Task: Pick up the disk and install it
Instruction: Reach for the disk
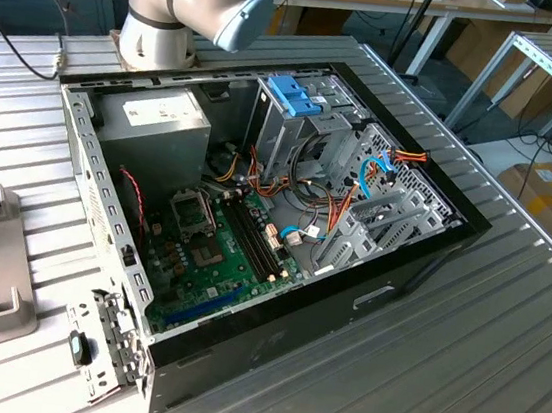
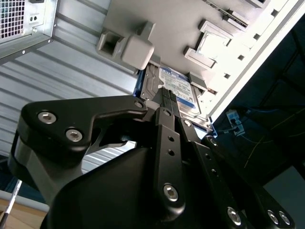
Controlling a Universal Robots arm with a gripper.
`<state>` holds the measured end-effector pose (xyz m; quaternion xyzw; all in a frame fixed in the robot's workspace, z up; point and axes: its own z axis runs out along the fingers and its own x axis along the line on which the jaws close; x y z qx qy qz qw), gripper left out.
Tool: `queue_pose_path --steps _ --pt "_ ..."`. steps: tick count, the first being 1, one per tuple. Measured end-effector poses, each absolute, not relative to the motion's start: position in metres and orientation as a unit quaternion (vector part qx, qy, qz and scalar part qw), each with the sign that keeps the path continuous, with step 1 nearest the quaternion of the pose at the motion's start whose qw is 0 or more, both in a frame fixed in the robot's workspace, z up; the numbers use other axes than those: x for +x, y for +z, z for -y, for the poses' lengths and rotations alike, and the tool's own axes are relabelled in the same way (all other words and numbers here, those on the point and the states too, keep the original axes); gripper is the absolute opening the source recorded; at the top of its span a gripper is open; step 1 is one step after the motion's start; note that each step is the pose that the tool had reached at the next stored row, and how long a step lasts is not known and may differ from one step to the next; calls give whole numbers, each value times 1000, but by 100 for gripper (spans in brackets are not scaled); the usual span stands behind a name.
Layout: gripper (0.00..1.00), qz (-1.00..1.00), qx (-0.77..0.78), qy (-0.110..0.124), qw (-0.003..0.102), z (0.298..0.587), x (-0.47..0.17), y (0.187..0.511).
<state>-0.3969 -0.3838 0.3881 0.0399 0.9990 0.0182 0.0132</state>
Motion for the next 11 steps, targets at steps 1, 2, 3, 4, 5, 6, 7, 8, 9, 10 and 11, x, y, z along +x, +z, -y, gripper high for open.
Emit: queue_pose_path --steps 1,2,3,4,5,6,7,8,9,10,11 --pt "11 -999 40 18 13 383 -397 388" --pt "11 -999 40 18 13 382 -397 388" --pt "11 -999 40 18 13 381 -397 388" --pt "11 -999 40 18 13 380 -397 387" --pt "11 -999 40 18 13 378 -398 387" --pt "11 -999 40 18 13 377 -398 387" --pt "11 -999 40 18 13 376 -398 387" --pt "11 -999 40 18 13 375 -398 387" --pt "11 -999 40 18 13 374 -398 387" --pt "11 -999 40 18 13 373 -398 387" --pt "11 -999 40 18 13 371 -399 386"
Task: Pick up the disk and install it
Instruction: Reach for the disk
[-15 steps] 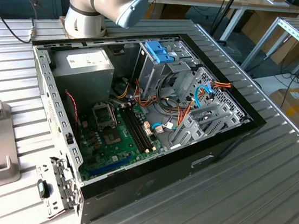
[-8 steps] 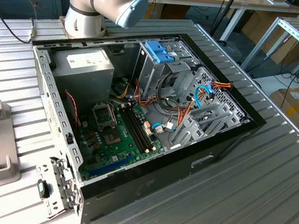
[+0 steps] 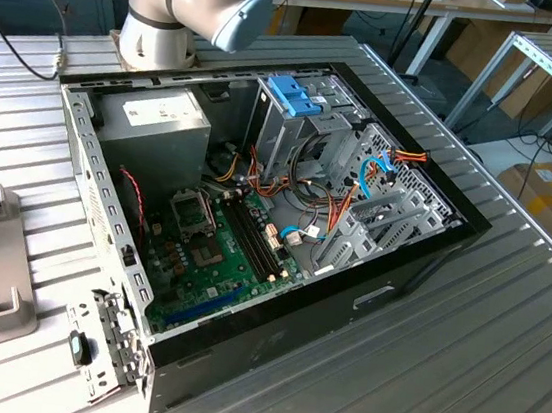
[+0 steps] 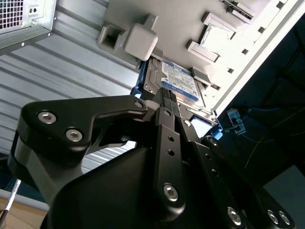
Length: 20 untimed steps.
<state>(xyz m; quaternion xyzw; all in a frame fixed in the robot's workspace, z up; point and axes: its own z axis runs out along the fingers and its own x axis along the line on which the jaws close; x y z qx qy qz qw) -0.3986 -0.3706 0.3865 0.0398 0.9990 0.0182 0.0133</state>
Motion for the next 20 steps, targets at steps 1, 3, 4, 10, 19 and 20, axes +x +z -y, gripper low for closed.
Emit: queue_pose_path --steps 1,3,4,10,19,20 --pt "11 -999 40 18 13 369 -399 386" --pt "11 -999 40 18 13 363 -401 385" --pt "11 -999 40 18 13 362 -402 384" --pt "11 -999 40 18 13 355 -419 380" --pt "11 -999 40 16 11 352 -430 378" --pt "11 -999 40 14 8 352 -430 378"
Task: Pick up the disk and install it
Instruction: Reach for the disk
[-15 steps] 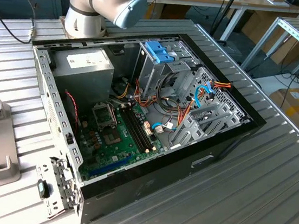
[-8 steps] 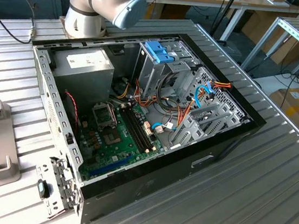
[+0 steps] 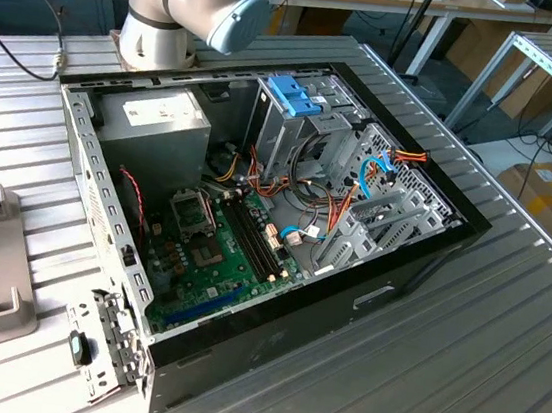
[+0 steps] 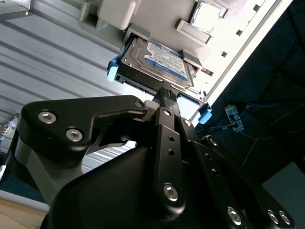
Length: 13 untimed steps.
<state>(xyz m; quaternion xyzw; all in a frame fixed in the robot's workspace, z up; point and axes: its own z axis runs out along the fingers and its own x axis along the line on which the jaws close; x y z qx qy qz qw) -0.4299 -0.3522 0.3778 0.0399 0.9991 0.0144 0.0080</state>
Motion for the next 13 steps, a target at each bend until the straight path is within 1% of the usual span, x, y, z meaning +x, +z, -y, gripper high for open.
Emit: queue_pose_path --steps 1,2,3,8,13 --pt "11 -999 40 13 4 352 -430 377" --pt "11 -999 40 10 -3 352 -430 377" --pt "11 -999 40 8 -5 352 -430 377" --pt "11 -999 40 7 -5 352 -430 377" --pt "11 -999 40 3 -5 342 -430 374"
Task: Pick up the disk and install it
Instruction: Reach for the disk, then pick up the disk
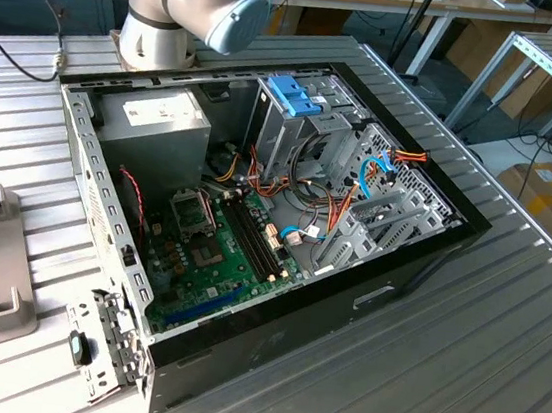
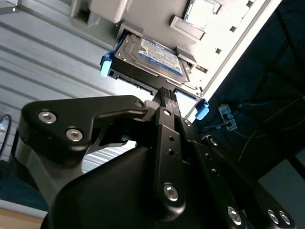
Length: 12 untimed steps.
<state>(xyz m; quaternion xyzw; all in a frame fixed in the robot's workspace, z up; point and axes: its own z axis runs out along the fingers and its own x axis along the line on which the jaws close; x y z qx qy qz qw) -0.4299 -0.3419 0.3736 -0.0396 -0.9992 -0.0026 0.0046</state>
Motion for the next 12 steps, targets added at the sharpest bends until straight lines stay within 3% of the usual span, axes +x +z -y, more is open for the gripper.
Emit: queue_pose_path --steps 12 --pt "11 999 -38 0 4 339 -430 366"
